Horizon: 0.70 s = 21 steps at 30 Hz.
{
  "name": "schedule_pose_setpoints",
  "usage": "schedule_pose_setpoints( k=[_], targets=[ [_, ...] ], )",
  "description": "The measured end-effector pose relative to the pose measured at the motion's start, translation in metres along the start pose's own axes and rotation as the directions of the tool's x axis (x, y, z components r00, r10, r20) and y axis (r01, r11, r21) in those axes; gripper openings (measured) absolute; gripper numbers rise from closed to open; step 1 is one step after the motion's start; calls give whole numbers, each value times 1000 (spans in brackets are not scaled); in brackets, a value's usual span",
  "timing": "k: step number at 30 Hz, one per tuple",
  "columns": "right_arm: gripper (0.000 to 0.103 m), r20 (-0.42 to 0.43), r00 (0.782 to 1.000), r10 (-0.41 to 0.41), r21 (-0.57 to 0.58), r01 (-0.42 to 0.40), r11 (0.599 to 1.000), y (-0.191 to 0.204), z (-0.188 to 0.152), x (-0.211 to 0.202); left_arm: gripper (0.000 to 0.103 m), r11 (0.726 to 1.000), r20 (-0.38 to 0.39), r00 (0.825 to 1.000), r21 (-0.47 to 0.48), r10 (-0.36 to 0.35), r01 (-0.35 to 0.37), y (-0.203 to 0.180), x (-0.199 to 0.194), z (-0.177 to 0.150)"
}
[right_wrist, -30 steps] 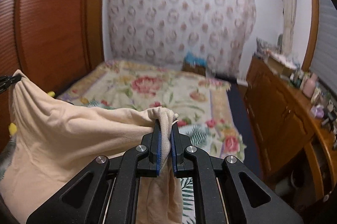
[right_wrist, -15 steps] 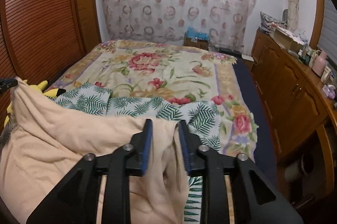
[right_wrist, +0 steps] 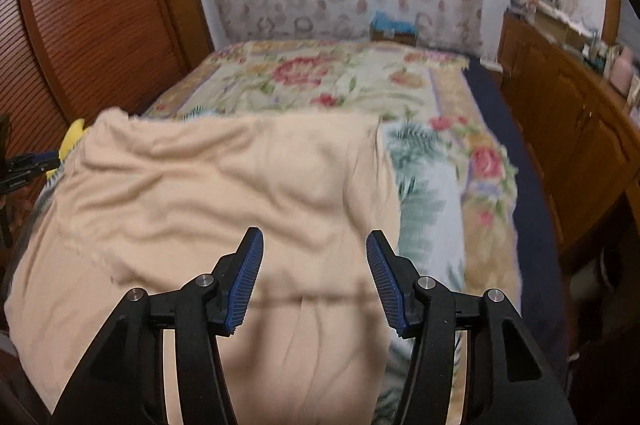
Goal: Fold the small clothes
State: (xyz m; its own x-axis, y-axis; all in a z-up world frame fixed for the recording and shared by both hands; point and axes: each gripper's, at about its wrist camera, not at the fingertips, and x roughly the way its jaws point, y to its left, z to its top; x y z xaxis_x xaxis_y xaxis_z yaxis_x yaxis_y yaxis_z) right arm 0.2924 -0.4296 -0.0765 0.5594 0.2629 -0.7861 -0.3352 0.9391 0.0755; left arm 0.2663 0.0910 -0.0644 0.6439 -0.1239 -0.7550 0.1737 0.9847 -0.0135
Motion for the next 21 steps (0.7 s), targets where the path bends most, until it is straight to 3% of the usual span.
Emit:
schedule_pose_setpoints(
  k=[7, 11, 21],
  targets=[
    [56, -51, 998, 39, 29, -38, 999, -1, -19, 4, 39, 1000, -59, 998, -20, 14, -15, 9, 11, -22],
    [56, -68, 997, 33, 57, -29, 998, -4, -19, 14, 42, 999, -51, 999, -29, 14, -15, 9, 11, -23],
    [56, -17, 1000, 7, 57, -7, 998, -4, -13, 23, 49, 998, -24, 1000, -56, 6, -8, 17, 13, -25]
  ],
)
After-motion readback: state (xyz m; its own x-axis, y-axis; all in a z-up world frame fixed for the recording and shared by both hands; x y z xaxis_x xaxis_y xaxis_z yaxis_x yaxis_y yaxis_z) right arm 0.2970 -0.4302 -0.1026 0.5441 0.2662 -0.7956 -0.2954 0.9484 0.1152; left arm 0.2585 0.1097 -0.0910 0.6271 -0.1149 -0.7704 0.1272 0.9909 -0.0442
